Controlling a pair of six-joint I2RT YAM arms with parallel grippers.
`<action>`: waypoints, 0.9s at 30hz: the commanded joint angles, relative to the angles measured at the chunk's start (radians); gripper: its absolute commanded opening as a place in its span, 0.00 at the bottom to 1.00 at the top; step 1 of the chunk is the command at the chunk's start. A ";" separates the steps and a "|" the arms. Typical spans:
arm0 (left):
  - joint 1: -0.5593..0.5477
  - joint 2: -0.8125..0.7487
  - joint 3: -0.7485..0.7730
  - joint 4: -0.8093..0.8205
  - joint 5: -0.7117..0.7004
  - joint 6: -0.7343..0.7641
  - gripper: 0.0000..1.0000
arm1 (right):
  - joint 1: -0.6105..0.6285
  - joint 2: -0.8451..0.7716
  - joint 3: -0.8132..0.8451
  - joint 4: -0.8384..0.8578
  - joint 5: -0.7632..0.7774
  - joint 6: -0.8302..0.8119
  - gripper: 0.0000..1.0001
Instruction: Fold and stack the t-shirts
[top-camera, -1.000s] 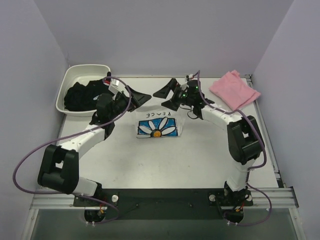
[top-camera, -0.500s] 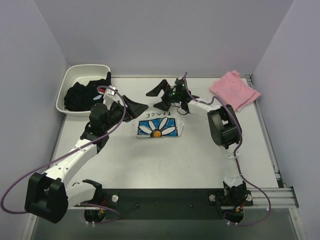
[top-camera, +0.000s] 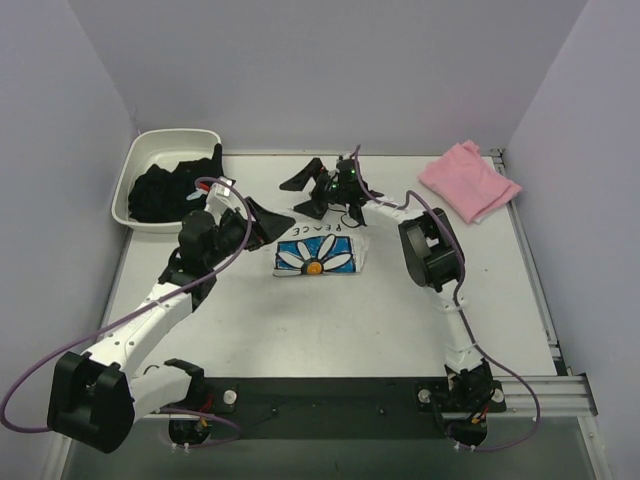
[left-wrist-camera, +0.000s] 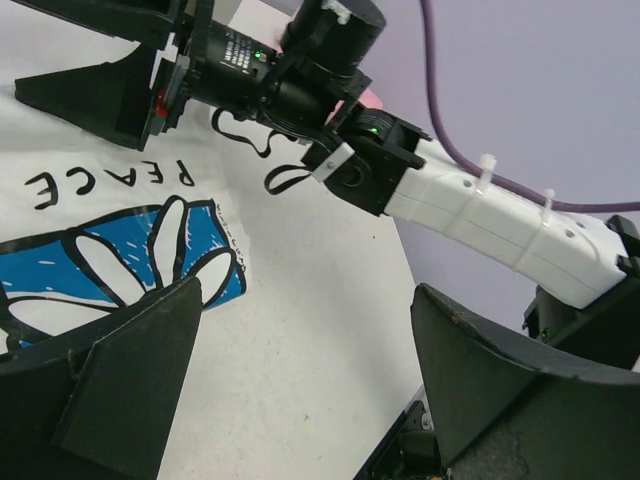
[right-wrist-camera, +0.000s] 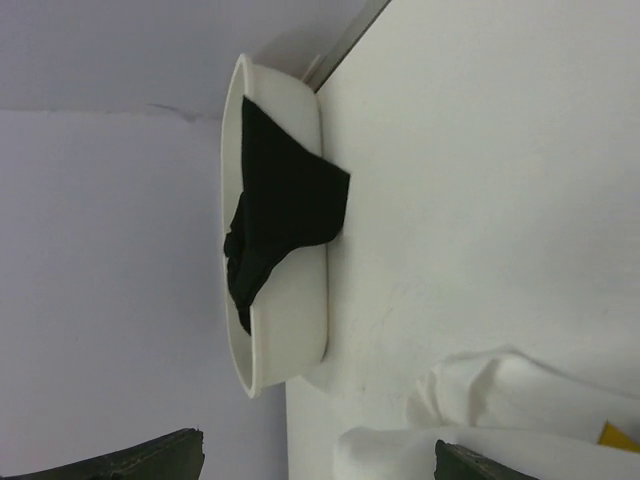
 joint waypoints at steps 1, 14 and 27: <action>0.000 -0.048 0.003 -0.014 0.003 0.031 0.95 | -0.031 0.075 0.062 0.052 0.011 0.022 1.00; -0.001 -0.076 0.010 -0.082 0.009 0.066 0.95 | -0.080 0.281 0.332 0.060 0.069 -0.033 1.00; -0.029 0.053 0.030 -0.008 0.001 0.099 0.95 | -0.118 -0.329 -0.204 0.121 0.140 -0.277 1.00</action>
